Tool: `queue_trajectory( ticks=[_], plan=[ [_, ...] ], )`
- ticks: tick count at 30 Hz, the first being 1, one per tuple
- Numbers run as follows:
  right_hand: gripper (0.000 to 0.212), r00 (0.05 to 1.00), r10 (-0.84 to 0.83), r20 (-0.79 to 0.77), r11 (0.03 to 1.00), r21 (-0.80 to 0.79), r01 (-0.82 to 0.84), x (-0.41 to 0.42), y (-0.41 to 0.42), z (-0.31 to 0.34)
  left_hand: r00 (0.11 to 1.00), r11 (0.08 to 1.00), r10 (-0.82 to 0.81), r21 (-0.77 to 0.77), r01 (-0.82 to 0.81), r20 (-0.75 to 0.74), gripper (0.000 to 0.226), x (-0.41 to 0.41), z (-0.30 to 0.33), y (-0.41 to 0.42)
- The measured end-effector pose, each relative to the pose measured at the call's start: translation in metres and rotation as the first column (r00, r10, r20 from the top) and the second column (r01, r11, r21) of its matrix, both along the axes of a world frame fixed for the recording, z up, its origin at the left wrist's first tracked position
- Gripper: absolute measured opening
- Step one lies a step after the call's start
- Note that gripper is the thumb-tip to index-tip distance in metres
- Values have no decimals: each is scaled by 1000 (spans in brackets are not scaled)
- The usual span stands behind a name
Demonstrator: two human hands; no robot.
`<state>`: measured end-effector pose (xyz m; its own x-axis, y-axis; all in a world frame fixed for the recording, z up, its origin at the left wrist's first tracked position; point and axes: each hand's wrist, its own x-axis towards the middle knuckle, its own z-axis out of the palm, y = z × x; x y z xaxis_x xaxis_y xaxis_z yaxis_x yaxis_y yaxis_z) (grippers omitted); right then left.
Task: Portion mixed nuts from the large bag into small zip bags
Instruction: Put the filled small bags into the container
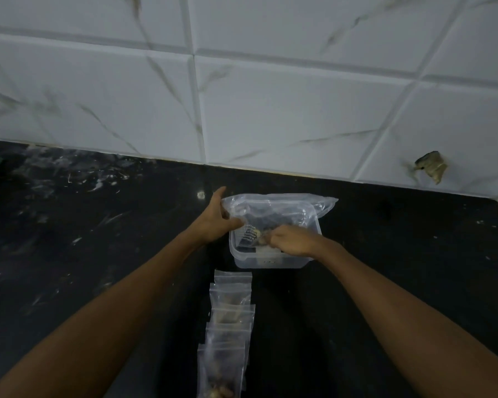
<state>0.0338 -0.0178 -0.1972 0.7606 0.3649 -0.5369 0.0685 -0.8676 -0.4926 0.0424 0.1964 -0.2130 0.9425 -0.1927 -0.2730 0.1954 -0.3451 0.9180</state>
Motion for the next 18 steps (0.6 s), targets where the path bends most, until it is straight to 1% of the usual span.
queue_trajectory(
  ticks=[1,2,3,4,5,6,7,9,10,12,14,15,18],
  plan=[
    [27,997,-26,71,999,30,24,-5,-1,4,999,997,46,-63,-47,-8,100,-7,2,1],
    [23,983,-62,174,997,57,52,-12,-2,8,995,988,101,-114,-103,-21,99,-15,6,1],
    [19,948,-105,300,992,97,80,-21,-3,12,986,977,165,-132,-167,-27,93,-26,10,3],
    [15,894,-157,419,983,150,102,-32,-3,16,972,966,233,-115,-233,-13,84,-38,12,6],
    [12,840,-220,496,969,210,130,-45,-2,19,955,954,295,-66,-293,13,74,-51,14,10],
    [10,809,-294,509,947,268,176,-60,-1,21,939,940,342,-3,-342,35,64,-66,16,14],
    [9,806,-365,465,920,312,237,-74,1,23,930,928,365,58,-368,45,53,-81,17,19],
    [9,836,-470,284,863,347,367,-103,5,23,932,923,362,138,-360,16,30,-116,16,28],
    [10,851,-491,185,848,328,417,-115,7,20,938,926,347,163,-340,-14,22,-133,14,31],
    [11,875,-484,10,851,239,468,-140,12,13,944,932,319,205,-297,-82,12,-169,6,36],
    [13,879,-463,-116,862,170,477,-163,19,5,945,929,301,264,-260,-130,11,-200,-4,38],
    [14,880,-450,-154,869,154,471,-173,22,1,946,926,289,293,-237,-149,14,-213,-10,38],
    [19,891,-407,-203,897,95,431,-199,31,-10,945,914,273,354,-196,-182,23,-245,-19,35]
  ],
)
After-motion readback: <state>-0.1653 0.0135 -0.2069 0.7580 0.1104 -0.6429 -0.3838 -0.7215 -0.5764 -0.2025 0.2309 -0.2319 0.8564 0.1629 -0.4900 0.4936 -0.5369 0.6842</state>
